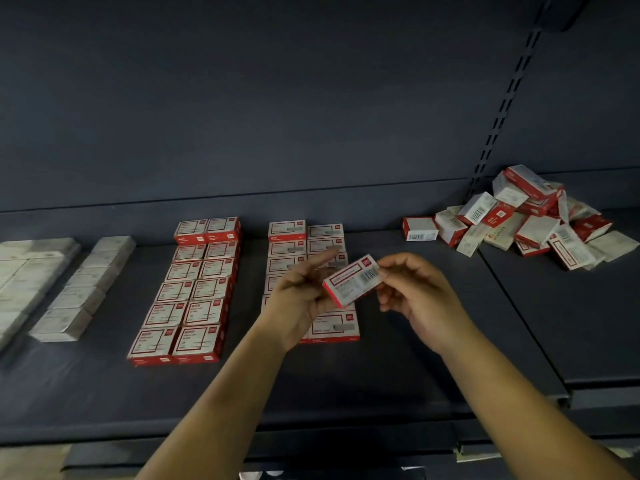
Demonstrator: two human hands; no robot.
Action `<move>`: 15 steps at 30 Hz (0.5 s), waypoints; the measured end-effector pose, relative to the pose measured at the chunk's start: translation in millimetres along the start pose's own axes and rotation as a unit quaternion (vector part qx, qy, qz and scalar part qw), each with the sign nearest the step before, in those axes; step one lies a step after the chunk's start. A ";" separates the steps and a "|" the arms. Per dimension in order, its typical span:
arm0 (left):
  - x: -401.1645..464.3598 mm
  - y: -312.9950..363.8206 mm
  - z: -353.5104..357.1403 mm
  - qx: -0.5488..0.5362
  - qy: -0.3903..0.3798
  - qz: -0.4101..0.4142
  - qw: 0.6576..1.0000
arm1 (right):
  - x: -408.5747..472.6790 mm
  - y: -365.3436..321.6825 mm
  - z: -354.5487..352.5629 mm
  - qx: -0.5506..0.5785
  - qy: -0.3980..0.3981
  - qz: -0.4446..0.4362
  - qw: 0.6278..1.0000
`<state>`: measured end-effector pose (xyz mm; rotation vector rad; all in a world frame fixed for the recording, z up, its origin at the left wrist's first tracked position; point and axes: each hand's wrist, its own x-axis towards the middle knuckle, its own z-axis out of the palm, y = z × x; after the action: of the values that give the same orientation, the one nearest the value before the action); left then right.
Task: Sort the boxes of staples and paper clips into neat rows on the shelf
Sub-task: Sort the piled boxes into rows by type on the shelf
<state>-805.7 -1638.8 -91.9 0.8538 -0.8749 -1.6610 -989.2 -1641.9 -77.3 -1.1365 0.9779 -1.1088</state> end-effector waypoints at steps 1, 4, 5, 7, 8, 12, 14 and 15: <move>-1.8 -0.7 -2.0 0.003 -0.021 0.004 1.000 | 1.1 0.0 0.9 0.025 0.001 0.016 1.000; -2.6 0.7 -3.0 0.063 -0.094 0.032 0.993 | 3.0 0.9 6.8 0.095 -0.032 0.070 0.992; -1.9 1.5 -2.7 0.088 -0.113 0.040 0.989 | 3.4 1.2 9.4 0.121 -0.046 0.088 0.988; 0.5 1.2 -2.6 0.107 -0.135 0.048 0.984 | 4.5 1.4 14.5 0.152 -0.065 0.114 0.980; 1.4 0.7 -2.0 0.109 -0.135 0.050 0.984 | 5.0 1.1 16.6 0.149 -0.068 0.121 0.979; 3.6 -1.2 -0.2 0.133 -0.063 0.069 0.987 | 2.6 1.5 18.9 0.012 -0.051 0.133 0.990; 4.7 -1.1 -0.4 0.153 -0.020 0.054 0.987 | 1.6 5.0 17.3 -0.048 -0.020 0.128 0.990; 5.6 -1.4 -1.1 0.160 -0.005 0.042 0.986 | 1.3 6.8 16.3 -0.061 0.004 0.123 0.990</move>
<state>-806.6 -1644.1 -94.3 1.0104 -1.1906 -1.4738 -972.1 -1639.8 -81.3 -1.0752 1.1718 -0.8647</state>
